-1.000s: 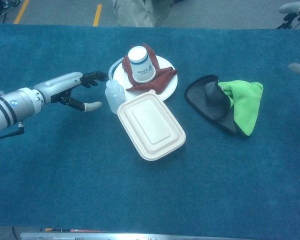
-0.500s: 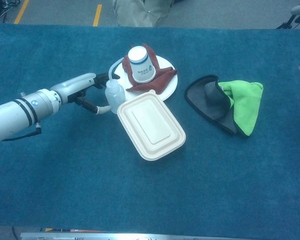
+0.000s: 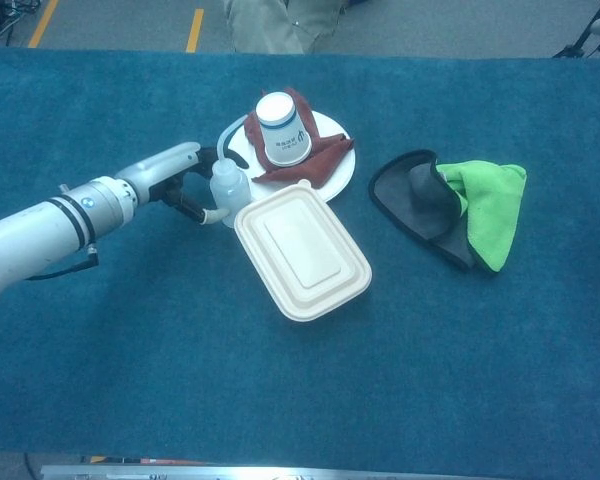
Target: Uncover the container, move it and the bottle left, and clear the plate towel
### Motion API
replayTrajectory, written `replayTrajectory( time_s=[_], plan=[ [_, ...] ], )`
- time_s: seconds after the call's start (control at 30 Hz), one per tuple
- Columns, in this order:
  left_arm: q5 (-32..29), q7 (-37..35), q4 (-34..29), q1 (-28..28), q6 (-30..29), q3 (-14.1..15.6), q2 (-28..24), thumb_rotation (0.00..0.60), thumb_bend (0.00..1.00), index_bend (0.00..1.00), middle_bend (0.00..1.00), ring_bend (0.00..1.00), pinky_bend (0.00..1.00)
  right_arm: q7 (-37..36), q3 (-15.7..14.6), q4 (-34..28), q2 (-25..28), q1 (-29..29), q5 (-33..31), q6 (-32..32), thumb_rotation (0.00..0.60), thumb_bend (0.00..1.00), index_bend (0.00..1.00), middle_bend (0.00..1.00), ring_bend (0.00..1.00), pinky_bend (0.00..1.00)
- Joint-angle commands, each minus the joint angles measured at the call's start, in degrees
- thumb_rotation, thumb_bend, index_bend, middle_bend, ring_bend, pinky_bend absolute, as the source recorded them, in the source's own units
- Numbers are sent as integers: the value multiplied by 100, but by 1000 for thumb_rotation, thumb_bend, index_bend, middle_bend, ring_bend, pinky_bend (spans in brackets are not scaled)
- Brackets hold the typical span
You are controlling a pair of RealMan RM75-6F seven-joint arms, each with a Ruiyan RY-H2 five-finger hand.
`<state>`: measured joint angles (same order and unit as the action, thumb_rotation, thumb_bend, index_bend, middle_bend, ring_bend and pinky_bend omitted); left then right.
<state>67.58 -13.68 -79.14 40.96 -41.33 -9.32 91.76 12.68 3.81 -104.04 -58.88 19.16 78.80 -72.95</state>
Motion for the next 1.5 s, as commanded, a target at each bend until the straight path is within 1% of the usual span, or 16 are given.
replayTrajectory(
  time_s=[0.03,0.33,0.57,0.67,0.83,1.1,1.27,1.5],
  plan=[
    [10,-25,38,-22,-64,-3,51,600,322,237,293,250,189,-3,9,-2,1,-9,-2,6,600,220,54,212,186,425],
    [-65,-236,168,-68,-82,-58,165,600,322,297,355,318,234,-15,43,-16,-3,-43,-3,22,600,220,54,214,186,425],
    [58,-350,127,-138,-195,-62,66,600,322,330,385,343,251,-24,76,-16,-11,-79,-21,1,600,220,54,215,186,425],
    [176,-387,44,-194,-291,-36,-62,600,322,332,387,344,251,-30,88,-21,-12,-89,-18,-3,600,221,54,215,186,425],
    [371,-421,-58,-350,-531,27,-422,600,322,331,387,344,251,-53,103,-25,-4,-109,-6,-10,600,220,54,215,186,425],
    [366,-481,109,-550,-601,119,-960,600,322,332,379,339,251,-61,106,-16,-48,-118,3,28,600,221,54,216,186,425],
    [344,-515,225,-675,-616,208,-1085,600,322,330,375,335,251,-19,116,-43,-65,-111,9,46,600,220,54,216,186,425],
    [404,-556,448,-778,-628,315,-1077,600,322,319,367,321,251,58,117,-111,-55,-128,14,34,600,220,54,215,186,425]
  ],
)
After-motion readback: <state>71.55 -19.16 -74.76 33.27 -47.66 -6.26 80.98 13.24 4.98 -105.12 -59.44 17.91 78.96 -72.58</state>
